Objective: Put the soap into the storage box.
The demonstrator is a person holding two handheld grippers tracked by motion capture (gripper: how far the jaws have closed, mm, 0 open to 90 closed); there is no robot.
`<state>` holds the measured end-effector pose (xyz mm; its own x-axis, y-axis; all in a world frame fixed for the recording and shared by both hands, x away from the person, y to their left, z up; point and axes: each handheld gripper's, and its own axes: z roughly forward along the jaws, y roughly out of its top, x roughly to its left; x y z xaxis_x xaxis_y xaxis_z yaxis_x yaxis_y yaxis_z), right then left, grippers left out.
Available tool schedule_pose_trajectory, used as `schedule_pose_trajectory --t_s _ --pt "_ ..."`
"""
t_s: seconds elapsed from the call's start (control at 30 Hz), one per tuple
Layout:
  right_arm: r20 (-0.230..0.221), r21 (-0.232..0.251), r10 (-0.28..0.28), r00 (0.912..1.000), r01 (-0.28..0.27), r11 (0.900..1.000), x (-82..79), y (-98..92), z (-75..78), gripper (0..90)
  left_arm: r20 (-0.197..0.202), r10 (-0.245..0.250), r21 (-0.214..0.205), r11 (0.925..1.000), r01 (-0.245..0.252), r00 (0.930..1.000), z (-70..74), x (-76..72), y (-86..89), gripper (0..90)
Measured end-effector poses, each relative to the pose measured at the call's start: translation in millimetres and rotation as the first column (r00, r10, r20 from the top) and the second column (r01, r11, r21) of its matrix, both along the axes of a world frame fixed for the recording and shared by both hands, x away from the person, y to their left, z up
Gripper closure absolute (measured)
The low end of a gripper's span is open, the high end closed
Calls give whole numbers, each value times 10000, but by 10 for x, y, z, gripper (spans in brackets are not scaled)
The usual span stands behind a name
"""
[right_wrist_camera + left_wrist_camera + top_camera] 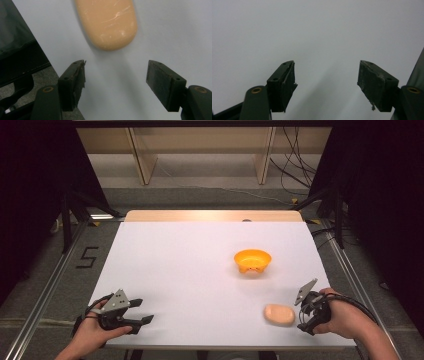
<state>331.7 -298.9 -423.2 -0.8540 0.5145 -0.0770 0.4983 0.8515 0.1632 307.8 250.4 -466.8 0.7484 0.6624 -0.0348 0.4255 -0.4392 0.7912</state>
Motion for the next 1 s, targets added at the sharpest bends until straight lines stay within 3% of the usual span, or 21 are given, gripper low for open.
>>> schedule_pose_trajectory --t_s 0.1,0.13,0.2,0.23,0.33,0.43,0.53,0.7,0.77,1.0 --pt "2 -75 62 10000 -62 10000 5 24 20 330 143 -218 148 9997 216 9997 15 7 -1 299" --pt "47 -72 214 9998 -214 9997 14 75 51 331 2 -67 -60 10000 67 10000 4 -7 -15 299" --pt "-13 -43 333 9994 -333 9994 27 103 62 330 175 -321 279 9991 316 9993 13 4 6 299" --pt "99 5 663 9977 -664 9978 54 165 59 327 31 -140 58 9999 139 9999 2 -9 -2 299" --pt "-216 -131 905 9957 -908 9958 92 224 47 314 -27 -104 -41 9999 104 9999 5 -14 -3 299" --pt "-300 -207 935 9952 -942 9953 124 299 18 298 17 -85 -81 9999 85 10000 -3 -10 -4 299" --pt "-344 -200 1437 9890 -1444 9893 187 365 -11 289 -15 -243 124 9996 243 9997 2 1 7 299" --pt "-440 -226 1513 9875 -1524 9881 223 426 -37 279 -68 -193 -81 9998 193 9998 -2 -9 -3 299" --pt "-510 -249 1593 9859 -1607 9867 243 455 -57 275 159 -305 73 9995 304 9994 4 -2 4 299" --pt "-506 -317 1818 9820 -1836 9825 297 548 -122 256 6 -244 93 9997 244 9997 3 -8 1 299"
